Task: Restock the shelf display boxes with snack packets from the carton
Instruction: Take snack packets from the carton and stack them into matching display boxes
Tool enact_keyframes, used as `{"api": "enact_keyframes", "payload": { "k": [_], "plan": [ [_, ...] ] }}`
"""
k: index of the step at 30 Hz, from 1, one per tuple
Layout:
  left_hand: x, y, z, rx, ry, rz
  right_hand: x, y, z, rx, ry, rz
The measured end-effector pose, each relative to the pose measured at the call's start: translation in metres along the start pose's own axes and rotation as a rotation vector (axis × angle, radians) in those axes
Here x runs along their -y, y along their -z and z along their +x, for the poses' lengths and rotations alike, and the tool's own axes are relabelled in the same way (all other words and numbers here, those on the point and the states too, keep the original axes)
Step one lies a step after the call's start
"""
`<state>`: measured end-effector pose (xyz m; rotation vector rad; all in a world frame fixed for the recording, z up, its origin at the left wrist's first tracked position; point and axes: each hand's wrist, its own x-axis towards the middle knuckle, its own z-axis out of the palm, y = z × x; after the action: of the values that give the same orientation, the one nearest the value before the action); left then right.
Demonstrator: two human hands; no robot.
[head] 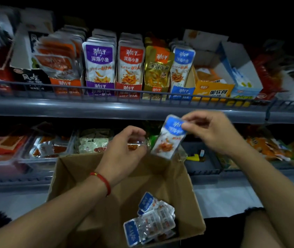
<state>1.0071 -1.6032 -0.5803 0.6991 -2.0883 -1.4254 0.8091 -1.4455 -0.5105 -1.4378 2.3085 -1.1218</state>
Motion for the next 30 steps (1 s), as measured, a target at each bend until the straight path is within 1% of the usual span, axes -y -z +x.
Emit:
{"api": "enact_keyframes", "payload": {
  "k": [3,6,9,11,13,19,24,27,30],
  "plan": [
    [-0.004,0.007,0.002,-0.037,-0.021,0.021,0.015,0.041,0.015,-0.175,0.115,-0.15],
    [-0.008,0.01,0.002,-0.04,-0.007,0.027,0.032,0.081,0.044,-0.354,0.236,-0.287],
    [-0.011,0.012,0.003,-0.042,0.016,0.009,0.041,0.105,0.079,-0.42,0.28,-0.456],
    [-0.011,0.014,0.004,-0.043,0.014,0.02,0.045,0.111,0.101,-0.437,0.289,-0.512],
    [-0.012,0.016,0.004,-0.044,0.008,0.03,0.044,0.109,0.118,-0.428,0.302,-0.573],
    [-0.015,0.022,0.004,-0.058,-0.021,0.056,0.033,0.09,0.145,-0.324,0.256,-0.621],
    [-0.016,0.026,0.006,-0.07,-0.007,0.049,0.029,0.079,0.156,-0.198,0.12,-0.596],
    [-0.017,0.027,0.007,-0.068,-0.007,0.037,0.026,0.077,0.162,-0.178,0.067,-0.601],
    [-0.017,0.027,0.008,-0.067,-0.005,0.036,0.026,0.077,0.167,-0.208,0.06,-0.613]
  ]
}}
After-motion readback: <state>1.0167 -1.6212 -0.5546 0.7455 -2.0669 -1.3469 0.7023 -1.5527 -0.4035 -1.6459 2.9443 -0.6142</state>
